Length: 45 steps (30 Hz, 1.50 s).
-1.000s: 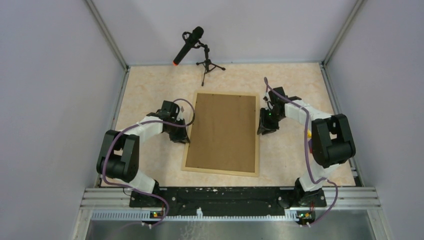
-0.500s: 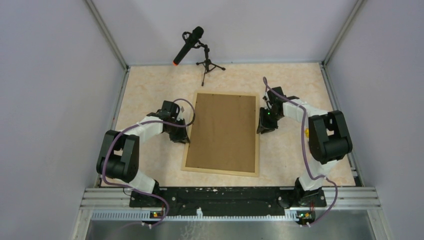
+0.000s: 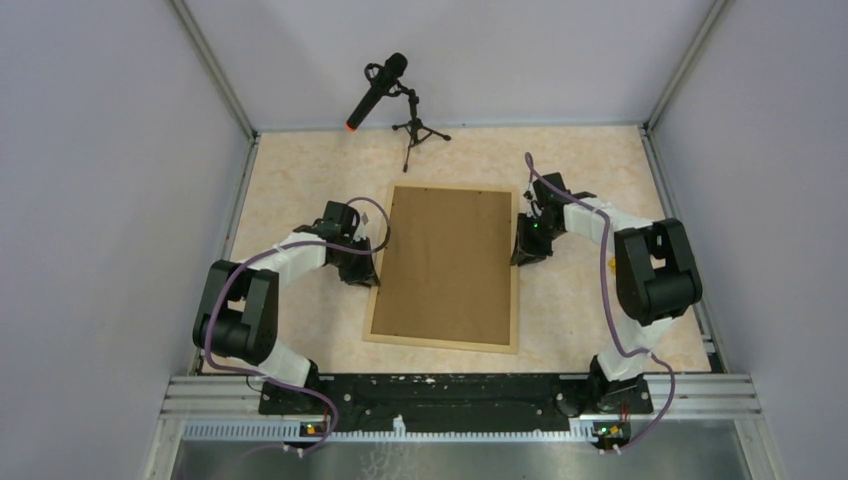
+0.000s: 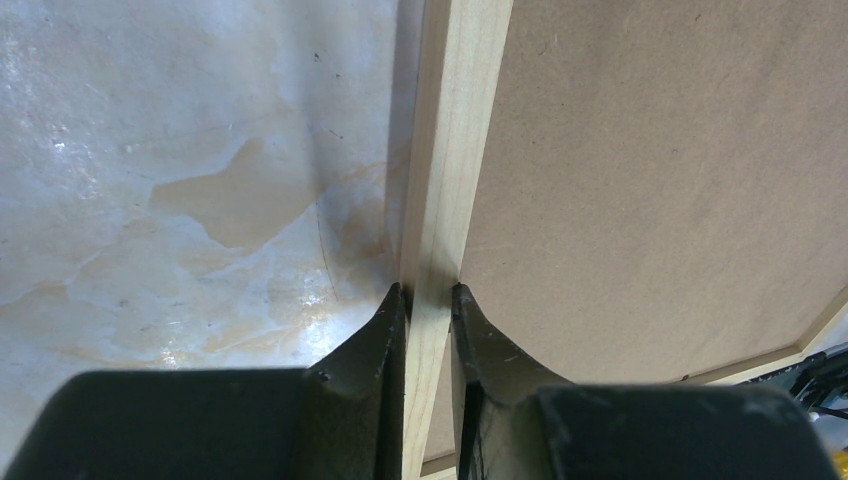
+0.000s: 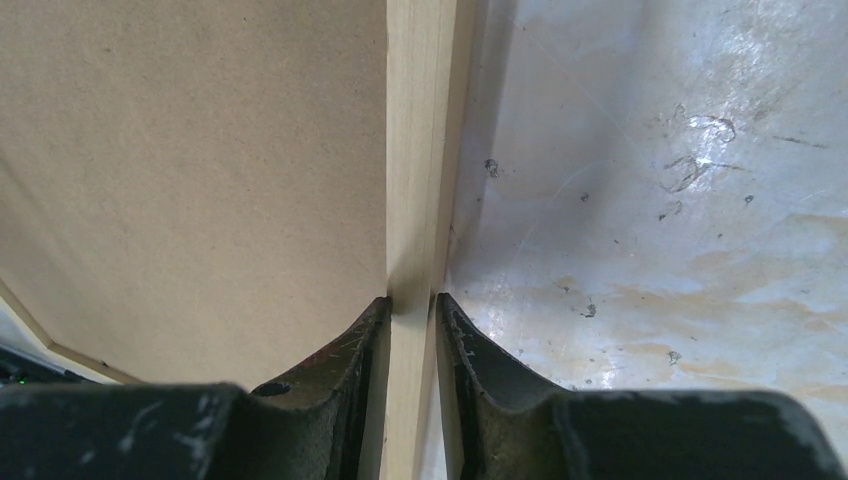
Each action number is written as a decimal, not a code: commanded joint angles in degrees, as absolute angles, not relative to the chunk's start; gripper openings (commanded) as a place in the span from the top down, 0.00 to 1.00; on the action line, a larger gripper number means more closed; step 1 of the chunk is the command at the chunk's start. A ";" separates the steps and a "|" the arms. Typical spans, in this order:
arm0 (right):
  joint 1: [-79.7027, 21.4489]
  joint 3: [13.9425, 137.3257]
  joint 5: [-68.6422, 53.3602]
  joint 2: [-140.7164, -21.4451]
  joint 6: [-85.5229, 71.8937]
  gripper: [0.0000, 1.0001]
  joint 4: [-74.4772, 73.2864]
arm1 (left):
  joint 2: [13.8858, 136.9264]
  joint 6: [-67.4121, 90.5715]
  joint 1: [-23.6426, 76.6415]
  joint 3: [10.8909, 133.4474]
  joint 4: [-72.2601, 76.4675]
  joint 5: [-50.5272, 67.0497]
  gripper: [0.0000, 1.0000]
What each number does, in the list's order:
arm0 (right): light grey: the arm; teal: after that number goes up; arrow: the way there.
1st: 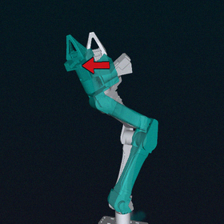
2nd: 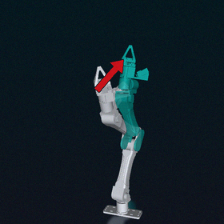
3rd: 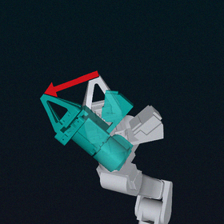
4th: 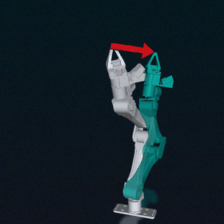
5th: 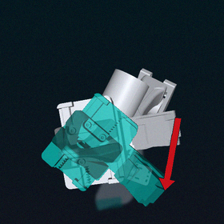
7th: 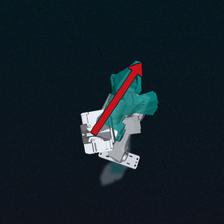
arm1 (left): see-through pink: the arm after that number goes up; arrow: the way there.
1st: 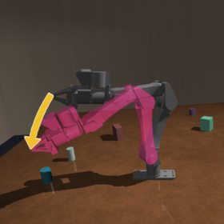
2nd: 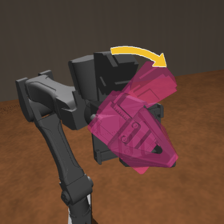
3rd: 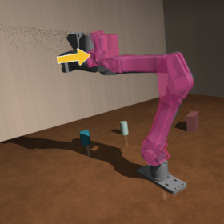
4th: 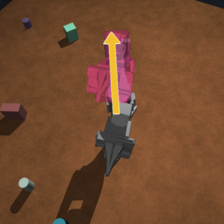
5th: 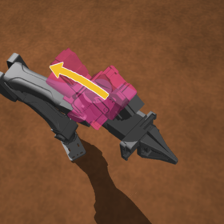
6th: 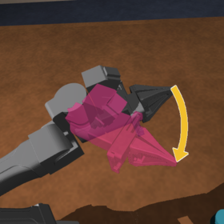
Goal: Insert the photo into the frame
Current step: Install the photo frame at the center of the board.
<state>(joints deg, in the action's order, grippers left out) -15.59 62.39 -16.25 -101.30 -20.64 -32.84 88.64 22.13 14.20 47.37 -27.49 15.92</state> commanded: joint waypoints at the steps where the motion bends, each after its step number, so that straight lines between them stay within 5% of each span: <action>1: -16.62 62.76 -14.78 -102.81 -20.83 0.77 -31.82 | 89.04 21.62 14.37 46.07 -29.78 13.12 1.00; 25: -22.56 52.68 -0.21 -102.51 -34.00 0.78 -26.68 | 88.93 21.71 14.57 45.99 -29.71 13.30 1.00; 34: -27.27 52.88 -10.20 -110.13 -38.26 0.76 -20.45 | 88.71 21.71 15.01 45.88 -29.66 13.07 1.00; 36: -27.19 54.99 -11.41 -108.61 -36.94 0.74 -22.62 | 88.66 21.71 15.16 45.89 -29.86 12.77 1.00; 41: -21.60 60.53 -17.08 -96.00 -29.65 0.38 -29.03 | 88.61 22.01 15.29 45.98 -30.03 12.13 1.00; 45: -19.26 59.21 -12.01 -90.43 -23.25 0.38 -38.49 | 88.32 22.67 15.21 46.02 -30.23 11.25 1.00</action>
